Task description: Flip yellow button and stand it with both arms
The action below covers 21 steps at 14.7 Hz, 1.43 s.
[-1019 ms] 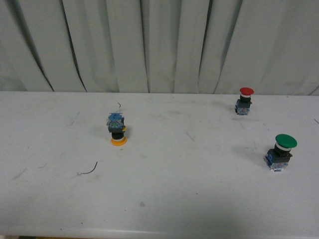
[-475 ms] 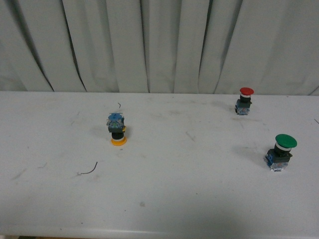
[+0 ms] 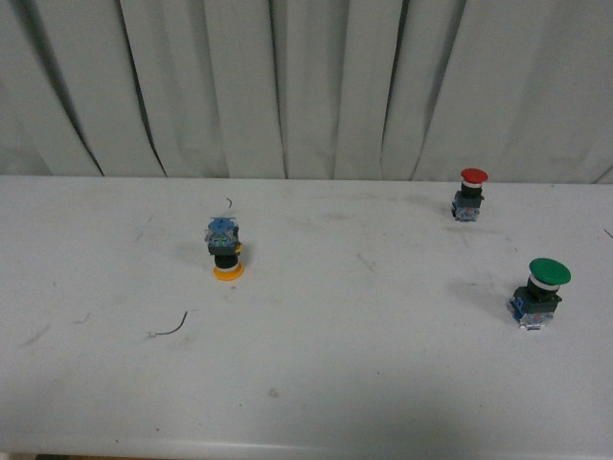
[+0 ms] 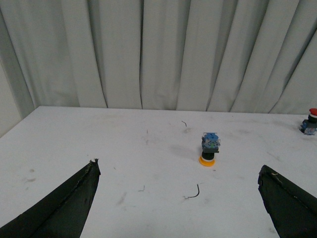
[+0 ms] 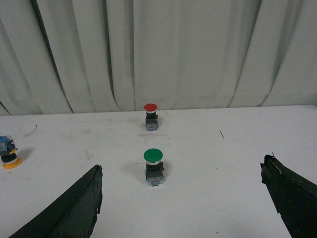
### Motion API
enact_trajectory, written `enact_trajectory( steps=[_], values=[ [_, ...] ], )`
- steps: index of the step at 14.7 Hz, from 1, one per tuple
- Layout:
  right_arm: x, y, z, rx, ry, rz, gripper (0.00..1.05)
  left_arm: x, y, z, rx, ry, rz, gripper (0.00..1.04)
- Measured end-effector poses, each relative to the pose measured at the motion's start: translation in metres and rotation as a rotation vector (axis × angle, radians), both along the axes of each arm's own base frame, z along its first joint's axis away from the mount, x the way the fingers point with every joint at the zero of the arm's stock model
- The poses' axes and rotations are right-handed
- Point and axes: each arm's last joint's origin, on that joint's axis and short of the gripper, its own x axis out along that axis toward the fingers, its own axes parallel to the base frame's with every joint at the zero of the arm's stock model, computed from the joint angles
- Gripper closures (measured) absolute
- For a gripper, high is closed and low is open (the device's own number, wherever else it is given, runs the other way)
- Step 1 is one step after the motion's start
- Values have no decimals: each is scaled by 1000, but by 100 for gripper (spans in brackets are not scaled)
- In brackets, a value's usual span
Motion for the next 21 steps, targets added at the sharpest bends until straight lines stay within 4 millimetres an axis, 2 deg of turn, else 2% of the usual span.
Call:
enact_trajectory(
  steps=[9,11,12,15,19,21],
  values=[
    [0,0,0,0,0,0,6,0,0,0,0,0,0,7],
    [0,0,0,0,0,-2,6,1,-3,0,-59,244,101,7],
    [0,0,0,-1,0,1,6,7,-4,6,-92,289,139,7],
    [0,0,0,-1,0,0,6,25,1,20,-141,231,176,7],
    [0,0,0,-1,0,0,6,85,-2,39,-152,199,56,7],
    [0,0,0,-1,0,0,6,101,-3,44,-147,187,51,7]
  ],
)
